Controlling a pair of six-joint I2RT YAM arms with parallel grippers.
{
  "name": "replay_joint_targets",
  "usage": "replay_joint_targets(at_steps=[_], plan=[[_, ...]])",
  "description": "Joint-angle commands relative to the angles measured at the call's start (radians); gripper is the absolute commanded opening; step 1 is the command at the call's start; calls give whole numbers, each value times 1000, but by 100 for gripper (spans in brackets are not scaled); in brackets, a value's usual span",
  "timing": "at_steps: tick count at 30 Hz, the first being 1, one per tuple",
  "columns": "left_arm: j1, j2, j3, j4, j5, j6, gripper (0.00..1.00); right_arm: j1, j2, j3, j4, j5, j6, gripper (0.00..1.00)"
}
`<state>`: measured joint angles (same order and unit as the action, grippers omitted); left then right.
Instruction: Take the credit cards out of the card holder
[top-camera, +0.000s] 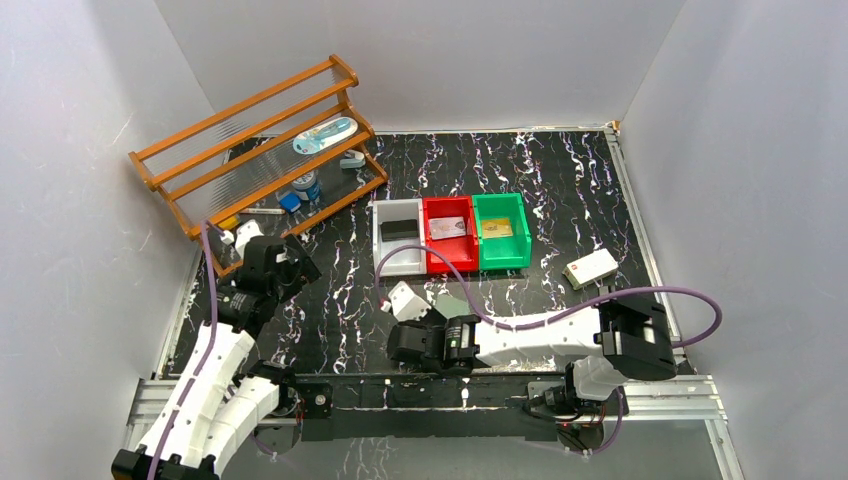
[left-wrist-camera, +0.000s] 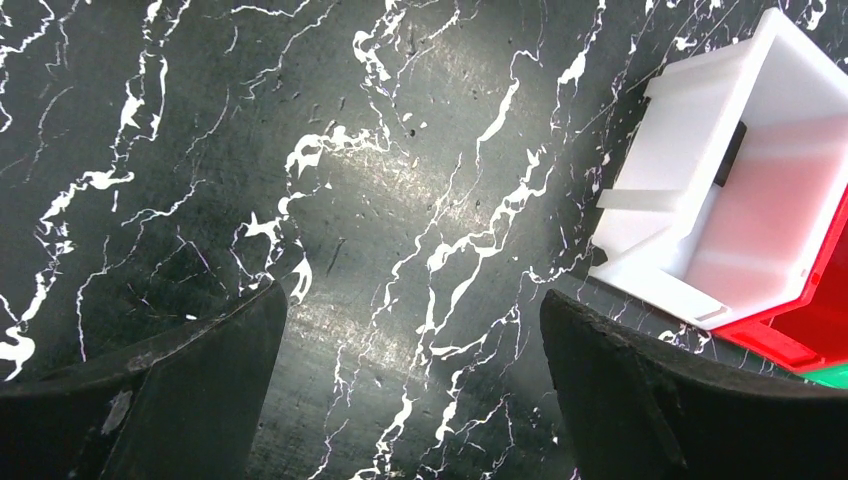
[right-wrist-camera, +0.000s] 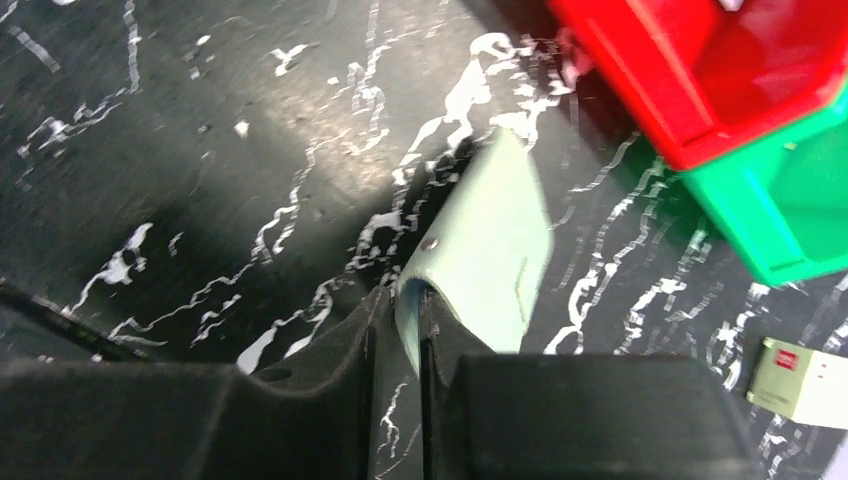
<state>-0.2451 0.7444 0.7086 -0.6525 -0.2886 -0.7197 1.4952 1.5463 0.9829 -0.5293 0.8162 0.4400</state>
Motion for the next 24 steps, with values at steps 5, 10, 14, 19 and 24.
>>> replay_joint_targets(at_steps=[5, 10, 14, 19, 24], plan=[[4, -8, 51, 12, 59, 79, 99, 3, -142, -23, 142, -212, -6, 50], [3, 2, 15, 143, 300, 158, 98, -74, -267, -62, 67, -123, 169, 66], [4, 56, -35, 319, 616, 178, 97, -279, -313, -98, -36, -235, 359, 67], [-2, 184, -26, 382, 816, 209, 92, -424, -333, -187, -18, -406, 526, 67], [-34, 280, -2, 382, 887, 251, 89, -531, -349, -331, 108, -577, 636, 67]])
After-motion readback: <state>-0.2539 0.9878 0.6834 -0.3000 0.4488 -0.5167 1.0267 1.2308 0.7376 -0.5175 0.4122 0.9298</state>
